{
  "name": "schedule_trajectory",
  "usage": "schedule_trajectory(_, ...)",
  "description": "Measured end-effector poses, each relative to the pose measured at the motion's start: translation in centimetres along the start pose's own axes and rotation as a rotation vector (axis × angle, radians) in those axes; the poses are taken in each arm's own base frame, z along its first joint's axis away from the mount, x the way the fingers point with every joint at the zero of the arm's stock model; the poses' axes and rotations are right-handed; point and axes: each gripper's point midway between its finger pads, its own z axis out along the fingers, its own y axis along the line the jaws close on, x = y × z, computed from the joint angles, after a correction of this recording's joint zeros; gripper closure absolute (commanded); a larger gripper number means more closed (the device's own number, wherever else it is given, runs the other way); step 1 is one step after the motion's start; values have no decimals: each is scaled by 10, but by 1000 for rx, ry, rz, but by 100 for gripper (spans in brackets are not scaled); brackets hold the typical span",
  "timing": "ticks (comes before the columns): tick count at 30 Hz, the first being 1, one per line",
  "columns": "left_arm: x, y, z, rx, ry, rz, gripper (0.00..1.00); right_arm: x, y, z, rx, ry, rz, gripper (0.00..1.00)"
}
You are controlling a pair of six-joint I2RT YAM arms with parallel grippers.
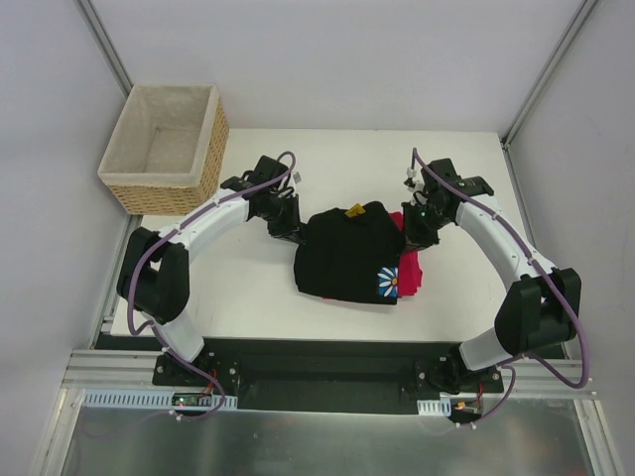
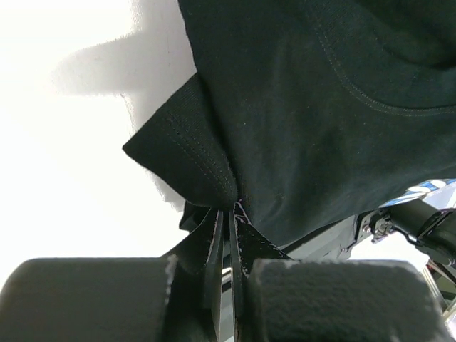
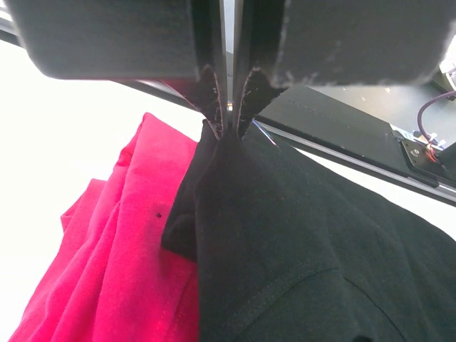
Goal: Fold and stack the t-shirts
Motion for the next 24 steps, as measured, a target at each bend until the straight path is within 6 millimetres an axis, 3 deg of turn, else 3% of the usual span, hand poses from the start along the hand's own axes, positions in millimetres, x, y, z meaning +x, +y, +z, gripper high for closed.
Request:
schedule_trajectory(11,-2,0,-5,-5,3,-1,100,-6,4,-6,-4,-19,-7,99)
schedule_trajectory(15,-1,0,-5,-6,5,0,100,-1,0,1,2,-4,0,72)
schedule_trajectory(24,2,1,-6,-12,16,-5,100,17,-19,39,33,92,46,61)
